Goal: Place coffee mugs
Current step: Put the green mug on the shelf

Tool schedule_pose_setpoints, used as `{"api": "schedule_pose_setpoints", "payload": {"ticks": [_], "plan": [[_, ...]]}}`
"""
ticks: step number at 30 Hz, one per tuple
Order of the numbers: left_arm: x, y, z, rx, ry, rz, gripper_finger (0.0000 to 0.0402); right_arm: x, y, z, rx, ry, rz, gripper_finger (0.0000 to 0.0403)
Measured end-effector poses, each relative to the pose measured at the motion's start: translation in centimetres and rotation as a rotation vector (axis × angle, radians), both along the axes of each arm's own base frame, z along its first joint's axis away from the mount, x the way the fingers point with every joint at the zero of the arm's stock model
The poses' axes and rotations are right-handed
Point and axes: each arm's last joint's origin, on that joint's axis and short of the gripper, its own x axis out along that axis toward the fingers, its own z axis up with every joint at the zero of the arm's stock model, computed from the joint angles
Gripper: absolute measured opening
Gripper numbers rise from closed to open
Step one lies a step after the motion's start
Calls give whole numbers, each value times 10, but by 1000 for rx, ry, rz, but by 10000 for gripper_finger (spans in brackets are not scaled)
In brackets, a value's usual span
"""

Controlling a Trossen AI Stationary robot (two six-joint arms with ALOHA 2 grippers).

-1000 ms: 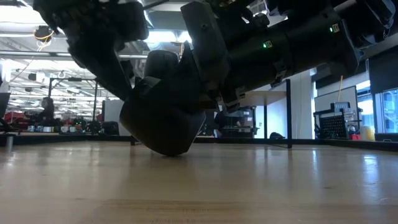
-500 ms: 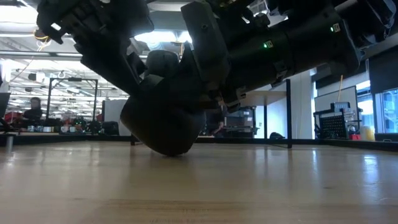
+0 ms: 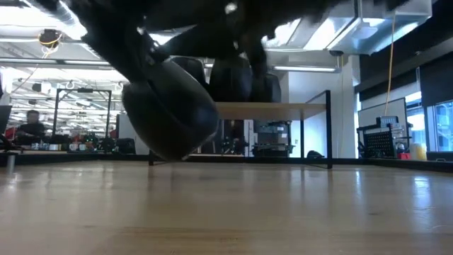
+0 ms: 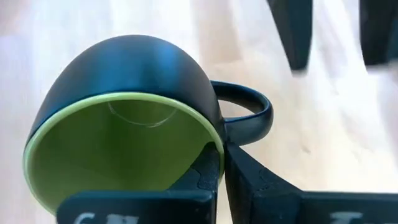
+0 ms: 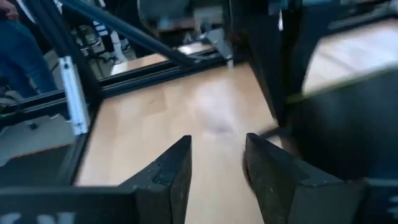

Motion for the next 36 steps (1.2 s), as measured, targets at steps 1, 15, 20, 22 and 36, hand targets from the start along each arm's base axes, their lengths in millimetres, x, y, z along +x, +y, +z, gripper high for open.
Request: {"api": "schedule_pose_setpoints", "payload": {"ticks": [1, 15, 20, 22, 36], "plan": [[0, -1, 4, -16, 19, -14, 5, -3, 4, 5, 18, 15, 5, 138], [42, -23, 14, -111, 215, -6, 3, -70, 51, 15, 274, 410, -112, 138], [63, -28, 13, -102, 394, 45, 7, -90, 63, 8, 264, 526, -98, 138], [72, -32, 12, -93, 410, 54, 8, -97, 66, 5, 233, 558, -93, 138], [92, -33, 9, -153, 416, 180, 19, -110, 68, 0, 146, 658, -63, 138]]}}
